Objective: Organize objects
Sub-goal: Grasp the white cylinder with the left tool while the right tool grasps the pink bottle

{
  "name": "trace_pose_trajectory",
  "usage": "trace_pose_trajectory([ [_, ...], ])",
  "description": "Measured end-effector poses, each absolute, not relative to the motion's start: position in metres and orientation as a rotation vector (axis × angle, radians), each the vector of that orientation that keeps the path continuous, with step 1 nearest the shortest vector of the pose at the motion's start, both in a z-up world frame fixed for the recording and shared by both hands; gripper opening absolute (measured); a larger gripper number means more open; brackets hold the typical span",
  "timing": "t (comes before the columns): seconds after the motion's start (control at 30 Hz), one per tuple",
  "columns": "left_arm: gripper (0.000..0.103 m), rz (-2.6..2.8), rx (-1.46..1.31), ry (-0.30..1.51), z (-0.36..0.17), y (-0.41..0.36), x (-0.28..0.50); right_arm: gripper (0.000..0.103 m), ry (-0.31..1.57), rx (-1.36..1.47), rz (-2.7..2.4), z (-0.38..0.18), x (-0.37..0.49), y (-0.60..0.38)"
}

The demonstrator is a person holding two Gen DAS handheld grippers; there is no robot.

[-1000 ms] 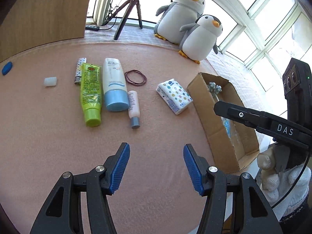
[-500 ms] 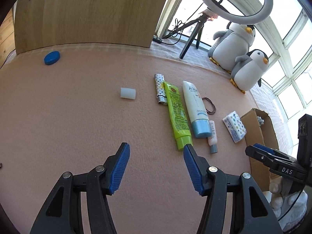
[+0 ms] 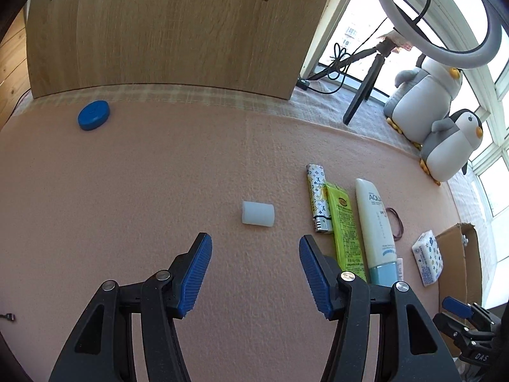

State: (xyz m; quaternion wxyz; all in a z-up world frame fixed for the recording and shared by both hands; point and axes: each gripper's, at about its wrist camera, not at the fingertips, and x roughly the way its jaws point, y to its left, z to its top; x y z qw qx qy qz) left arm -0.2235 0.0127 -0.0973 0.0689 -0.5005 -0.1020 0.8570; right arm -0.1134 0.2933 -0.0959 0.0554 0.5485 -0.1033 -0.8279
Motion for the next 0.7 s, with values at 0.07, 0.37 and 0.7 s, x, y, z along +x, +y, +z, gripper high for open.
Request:
trace_pose_trajectory([
  [0.07,0.066,2.595,-1.513,-0.255,-0.104,0.021,-0.234,0.068,-0.314,1.667,-2.518,-0.096,-0.112,0.294],
  [0.37,0.066,2.603,-1.583,-0.146,-0.133,0.041,-0.262,0.068,-0.290,1.678,-2.536,-0.101,-0.118,0.297],
  [0.7,0.057,2.619,-1.585,-0.068,-0.141,0.046,-0.265,0.063,-0.241,1.715,-2.510,-0.121,-0.141,0.278],
])
